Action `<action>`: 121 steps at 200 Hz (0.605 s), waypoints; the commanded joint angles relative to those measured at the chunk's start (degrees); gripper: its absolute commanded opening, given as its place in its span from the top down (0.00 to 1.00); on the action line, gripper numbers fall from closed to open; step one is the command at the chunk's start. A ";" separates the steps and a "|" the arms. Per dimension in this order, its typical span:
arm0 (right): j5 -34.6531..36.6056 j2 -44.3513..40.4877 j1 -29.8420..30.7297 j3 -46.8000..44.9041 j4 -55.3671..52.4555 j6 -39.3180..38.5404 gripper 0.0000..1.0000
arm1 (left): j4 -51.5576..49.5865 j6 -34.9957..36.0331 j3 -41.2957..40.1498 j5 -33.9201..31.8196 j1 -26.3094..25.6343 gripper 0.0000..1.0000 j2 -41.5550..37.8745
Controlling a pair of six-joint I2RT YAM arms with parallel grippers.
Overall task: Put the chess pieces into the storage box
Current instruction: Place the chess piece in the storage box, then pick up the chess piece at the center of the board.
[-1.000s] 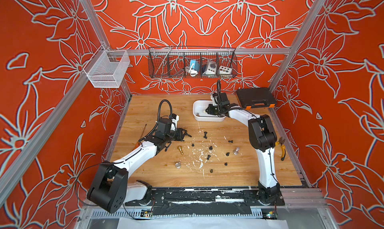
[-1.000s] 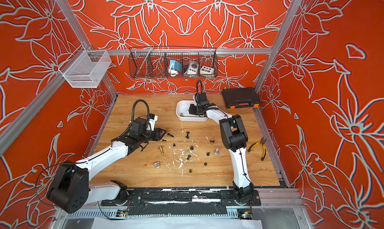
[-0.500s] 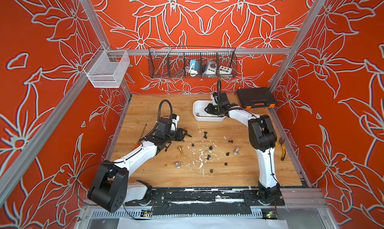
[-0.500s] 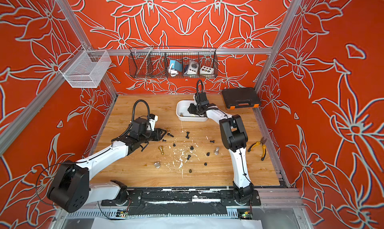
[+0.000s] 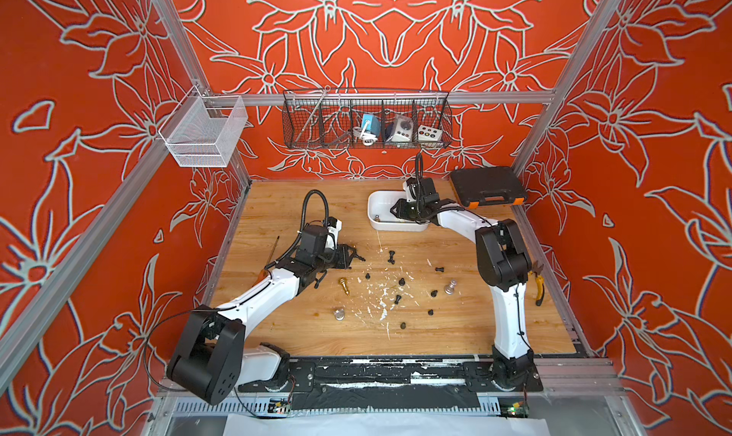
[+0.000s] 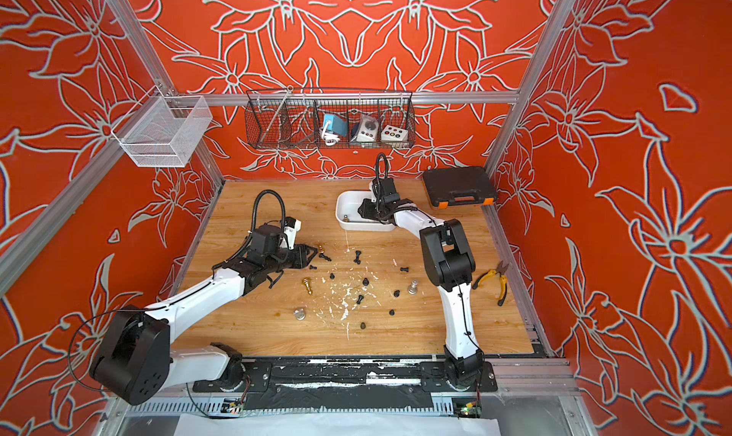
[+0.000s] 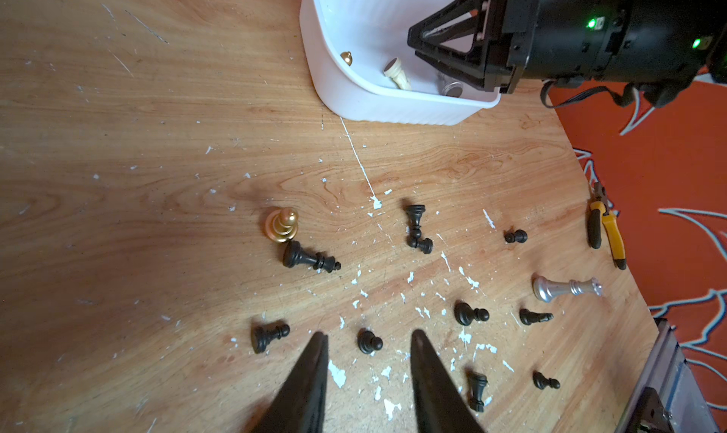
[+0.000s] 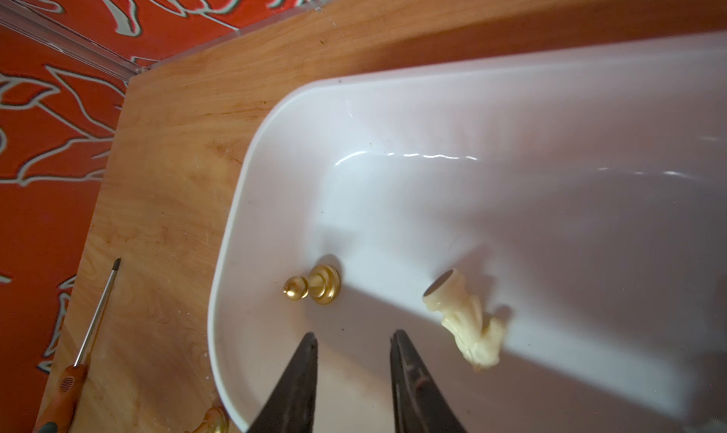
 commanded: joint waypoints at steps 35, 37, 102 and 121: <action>-0.60 -4.57 -0.21 -1.40 1.17 -0.65 0.66 | -0.11 0.19 -0.66 0.23 0.25 0.64 -0.03; -0.62 -4.68 -0.19 -1.42 1.13 -0.72 0.66 | -0.11 0.12 -0.65 0.28 0.26 0.64 -0.03; -0.20 -10.34 -0.19 -4.76 -3.34 -6.46 0.66 | -1.15 1.22 -0.07 -0.86 0.24 0.62 0.98; -0.10 -13.33 -0.26 -7.44 -3.39 -7.88 0.66 | -1.69 1.76 0.50 -1.44 0.27 0.61 1.88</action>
